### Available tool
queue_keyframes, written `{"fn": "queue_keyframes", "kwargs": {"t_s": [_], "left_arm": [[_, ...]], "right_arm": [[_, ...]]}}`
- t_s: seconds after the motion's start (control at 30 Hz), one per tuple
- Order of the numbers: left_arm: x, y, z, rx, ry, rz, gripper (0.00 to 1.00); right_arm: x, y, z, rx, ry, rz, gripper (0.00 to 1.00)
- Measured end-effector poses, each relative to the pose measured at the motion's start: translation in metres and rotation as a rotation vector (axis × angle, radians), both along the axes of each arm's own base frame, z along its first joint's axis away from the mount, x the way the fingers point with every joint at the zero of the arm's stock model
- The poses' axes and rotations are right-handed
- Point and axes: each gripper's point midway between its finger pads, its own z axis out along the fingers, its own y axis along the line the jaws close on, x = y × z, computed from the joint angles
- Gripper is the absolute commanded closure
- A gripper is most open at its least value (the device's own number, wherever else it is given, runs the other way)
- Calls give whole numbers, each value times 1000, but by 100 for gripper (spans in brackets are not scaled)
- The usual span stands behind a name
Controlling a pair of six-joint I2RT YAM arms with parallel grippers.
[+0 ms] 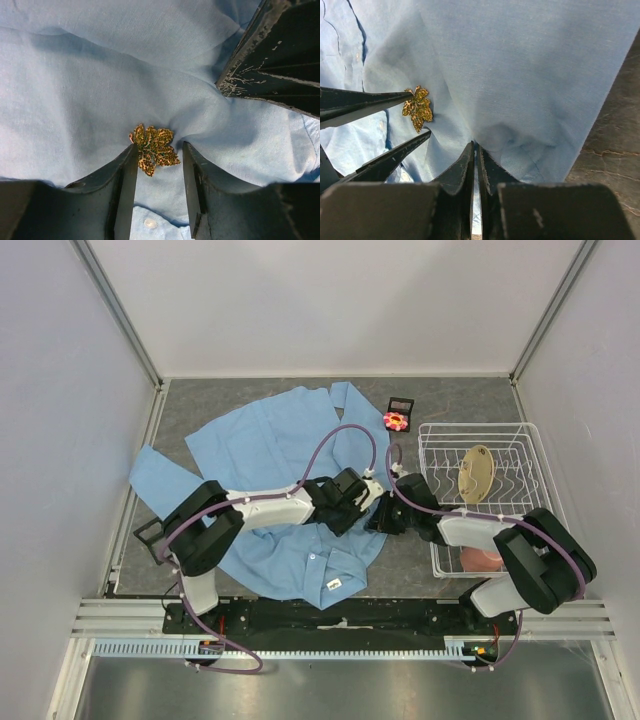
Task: Remove the brooch from the garment
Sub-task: Remove the brooch from the clothes.
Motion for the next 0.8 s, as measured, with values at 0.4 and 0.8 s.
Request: {"fn": "queue_keyframes", "kwargs": {"t_s": [0.4, 0.8], "left_arm": [[5, -2, 3, 19, -6, 16, 90], [-14, 7, 26, -24, 64, 101, 60]], "right_arm": [[4, -5, 0, -4, 0, -36, 88], [2, 4, 14, -30, -130, 90, 57]]}}
